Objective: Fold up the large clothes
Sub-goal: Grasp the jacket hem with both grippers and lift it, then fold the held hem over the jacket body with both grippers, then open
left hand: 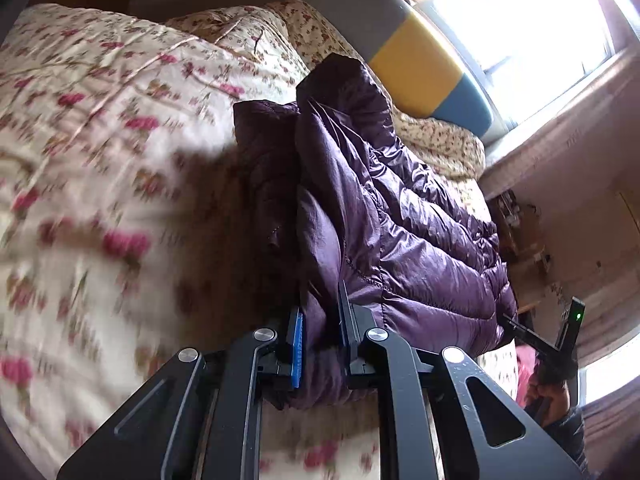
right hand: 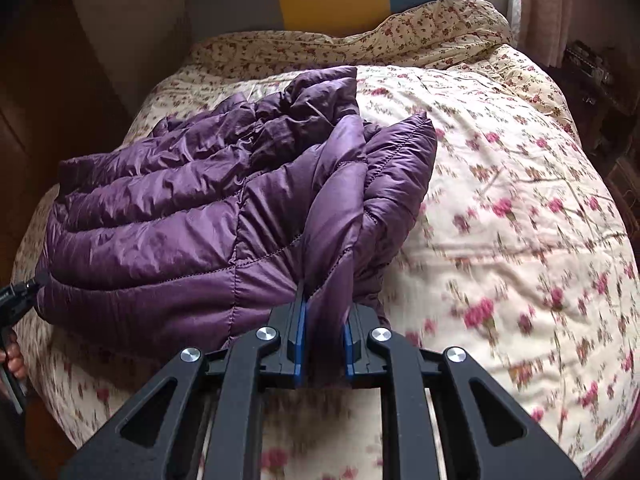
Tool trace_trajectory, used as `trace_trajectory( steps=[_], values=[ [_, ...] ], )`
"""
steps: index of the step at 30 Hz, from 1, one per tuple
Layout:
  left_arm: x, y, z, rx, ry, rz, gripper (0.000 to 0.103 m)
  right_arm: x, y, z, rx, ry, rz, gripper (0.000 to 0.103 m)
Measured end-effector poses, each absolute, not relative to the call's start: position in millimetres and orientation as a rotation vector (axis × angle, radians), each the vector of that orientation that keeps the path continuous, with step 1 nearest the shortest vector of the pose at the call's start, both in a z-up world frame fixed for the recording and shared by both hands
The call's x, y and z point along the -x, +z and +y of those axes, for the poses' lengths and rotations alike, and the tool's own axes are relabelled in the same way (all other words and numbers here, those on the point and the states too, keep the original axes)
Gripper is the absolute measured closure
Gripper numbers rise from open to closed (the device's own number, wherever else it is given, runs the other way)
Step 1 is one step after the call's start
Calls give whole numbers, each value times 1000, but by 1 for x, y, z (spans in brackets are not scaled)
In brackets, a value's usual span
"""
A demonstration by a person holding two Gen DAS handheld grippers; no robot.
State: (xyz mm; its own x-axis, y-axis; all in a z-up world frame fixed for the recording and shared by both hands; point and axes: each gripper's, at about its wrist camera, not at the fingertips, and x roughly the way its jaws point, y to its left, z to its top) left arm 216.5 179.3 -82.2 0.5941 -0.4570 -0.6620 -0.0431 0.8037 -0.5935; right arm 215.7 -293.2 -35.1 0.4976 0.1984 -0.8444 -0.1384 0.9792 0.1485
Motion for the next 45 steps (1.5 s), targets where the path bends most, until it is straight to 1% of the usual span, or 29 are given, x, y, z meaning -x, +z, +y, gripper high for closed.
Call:
trace_trajectory(
  steps=[7,14,15,16,17,19,20,21,22,26,33,35,38,39,40,41,42,43,45],
  values=[
    [-134,-88,178,612,-287,928,89,-134,-36,-300,-32,216,1063,90],
    [-81,-82,175,586,-293,930,89,-75,-35,-303,-27,222,1097,90],
    [-78,-82,175,581,-297,937,89,-72,-35,-303,-21,222,1104,88],
    [-74,-79,173,554,-289,944,85,-70,-33,-304,-13,214,1102,80],
    [-71,-77,173,529,-267,946,79,-73,-31,-304,-11,206,1100,74],
    [-69,-71,176,527,-259,922,42,-73,-24,-306,-9,188,1079,61],
    [-69,-68,179,532,-247,900,39,-73,-21,-308,-18,183,1066,55],
    [-71,-65,183,536,-235,881,38,-74,-15,-308,-24,177,1050,48],
    [-75,-62,186,546,-240,875,38,-76,-11,-307,-18,170,1037,44],
    [-91,-55,189,550,-223,846,38,-97,-4,-303,-57,147,999,37],
    [-148,-53,184,629,-208,862,38,-160,-19,-298,-178,91,980,33],
    [-166,-53,183,650,-205,887,38,-176,-24,-298,-203,72,990,30],
    [-184,-58,184,684,-176,914,39,-200,-34,-295,-256,69,1009,30],
    [-188,-58,184,685,-163,920,44,-204,-37,-293,-256,69,1013,36],
    [-195,-60,183,674,-140,936,57,-208,-39,-290,-245,76,1016,53],
    [-198,-61,182,663,-135,947,64,-209,-41,-287,-228,78,1020,61],
    [-202,-62,180,636,-115,958,76,-209,-41,-285,-211,76,1019,75],
    [-204,-62,179,605,-94,964,83,-209,-41,-283,-185,74,1010,86],
    [-209,-63,178,566,-64,963,87,-207,-39,-280,-136,54,980,93]
  ],
)
